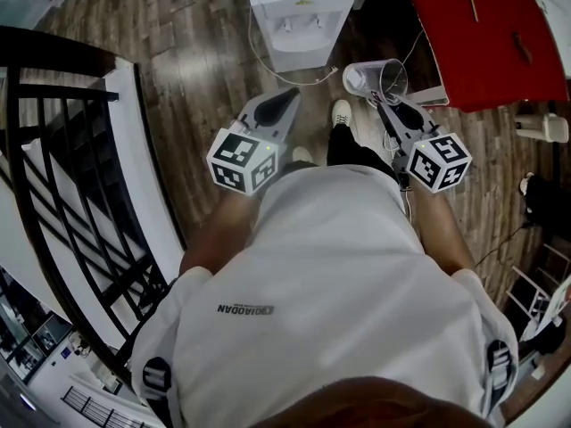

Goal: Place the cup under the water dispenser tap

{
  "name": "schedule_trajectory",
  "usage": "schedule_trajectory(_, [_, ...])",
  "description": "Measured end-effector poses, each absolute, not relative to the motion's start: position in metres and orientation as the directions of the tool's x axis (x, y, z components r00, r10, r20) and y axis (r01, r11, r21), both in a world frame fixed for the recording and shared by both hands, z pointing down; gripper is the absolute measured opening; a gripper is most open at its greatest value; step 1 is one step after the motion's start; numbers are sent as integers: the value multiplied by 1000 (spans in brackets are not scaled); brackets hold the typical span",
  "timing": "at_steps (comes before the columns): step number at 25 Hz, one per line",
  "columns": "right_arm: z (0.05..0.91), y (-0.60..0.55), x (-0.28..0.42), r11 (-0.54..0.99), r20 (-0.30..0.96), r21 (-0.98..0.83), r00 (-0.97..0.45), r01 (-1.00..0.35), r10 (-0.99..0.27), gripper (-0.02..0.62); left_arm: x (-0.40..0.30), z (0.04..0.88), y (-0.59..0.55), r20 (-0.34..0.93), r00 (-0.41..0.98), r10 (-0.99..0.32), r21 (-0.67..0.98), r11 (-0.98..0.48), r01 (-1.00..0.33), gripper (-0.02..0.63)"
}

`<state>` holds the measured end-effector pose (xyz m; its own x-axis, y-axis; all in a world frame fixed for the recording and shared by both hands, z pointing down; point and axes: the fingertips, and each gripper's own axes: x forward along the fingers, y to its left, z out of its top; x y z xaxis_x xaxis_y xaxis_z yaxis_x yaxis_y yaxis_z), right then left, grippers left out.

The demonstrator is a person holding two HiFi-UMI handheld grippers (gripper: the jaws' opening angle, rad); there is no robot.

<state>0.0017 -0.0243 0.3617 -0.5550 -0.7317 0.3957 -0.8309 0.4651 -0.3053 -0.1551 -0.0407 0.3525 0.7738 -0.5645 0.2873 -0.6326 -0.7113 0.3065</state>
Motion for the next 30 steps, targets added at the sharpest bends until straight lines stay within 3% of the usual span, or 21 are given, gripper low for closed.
schedule_trajectory(15, [406,-69,-8,520,463,-256,-576,-815,-674,49,-176,383,-61,342,698,-629,325,-617,-716,-5])
schedule_trajectory(30, [467,-131,4,509,516,-281,-576,-813,-635,49,-136,443,-89,445,703,-556,338,-622,-706,-5])
